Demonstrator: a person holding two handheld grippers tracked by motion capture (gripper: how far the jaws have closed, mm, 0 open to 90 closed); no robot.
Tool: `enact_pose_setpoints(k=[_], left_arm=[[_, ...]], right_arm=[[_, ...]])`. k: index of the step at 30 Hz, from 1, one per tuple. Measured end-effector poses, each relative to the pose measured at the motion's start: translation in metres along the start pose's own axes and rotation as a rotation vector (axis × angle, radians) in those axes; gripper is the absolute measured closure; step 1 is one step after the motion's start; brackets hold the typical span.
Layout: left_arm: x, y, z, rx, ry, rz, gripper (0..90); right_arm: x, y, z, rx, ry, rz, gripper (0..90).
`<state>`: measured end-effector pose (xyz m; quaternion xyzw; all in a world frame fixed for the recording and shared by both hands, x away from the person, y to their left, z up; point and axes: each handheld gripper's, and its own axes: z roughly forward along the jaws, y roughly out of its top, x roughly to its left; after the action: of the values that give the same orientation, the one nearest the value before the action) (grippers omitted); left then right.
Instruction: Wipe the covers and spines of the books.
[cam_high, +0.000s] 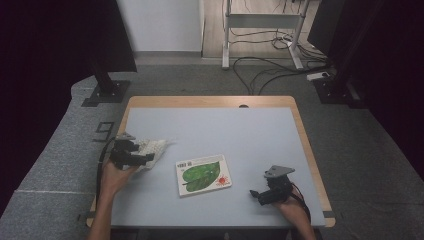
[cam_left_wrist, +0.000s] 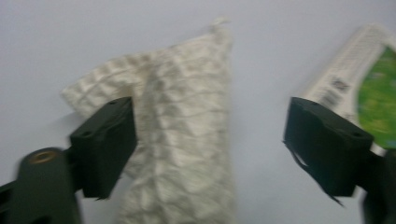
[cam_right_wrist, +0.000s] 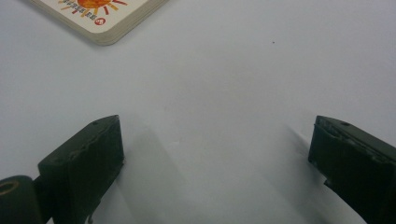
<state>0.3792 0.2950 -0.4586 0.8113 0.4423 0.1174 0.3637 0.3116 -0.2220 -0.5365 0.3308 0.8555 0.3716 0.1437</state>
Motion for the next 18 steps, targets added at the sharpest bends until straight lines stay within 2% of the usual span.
enact_pose_setpoints(k=[4,9,11,12,14,17,18], left_arm=[[-0.015,0.003,-0.007,-0.019,-0.027,0.046,9.8],[-0.035,0.006,-0.007,-0.030,-0.051,0.122,0.0],[-0.039,0.005,-0.007,-0.037,-0.061,0.132,0.0],[-0.045,0.005,-0.005,-0.046,-0.087,0.139,0.0],[-0.050,0.003,-0.002,-0.047,-0.112,0.152,0.0],[-0.059,-0.002,0.006,-0.044,-0.123,0.195,0.0],[-0.059,-0.002,0.006,-0.044,-0.123,0.195,0.0]], right_arm=[[0.000,0.000,0.000,0.000,0.000,0.000,2.9],[0.000,0.000,0.000,-0.001,0.000,0.000,2.9],[0.000,0.000,0.000,0.000,0.000,-0.001,2.9],[0.000,0.000,0.000,0.000,0.000,-0.001,2.9],[0.000,0.000,0.000,-0.001,0.000,0.001,2.9],[0.000,0.000,0.000,0.000,0.000,0.000,3.0],[0.000,0.000,0.000,0.000,0.000,0.000,2.9]])
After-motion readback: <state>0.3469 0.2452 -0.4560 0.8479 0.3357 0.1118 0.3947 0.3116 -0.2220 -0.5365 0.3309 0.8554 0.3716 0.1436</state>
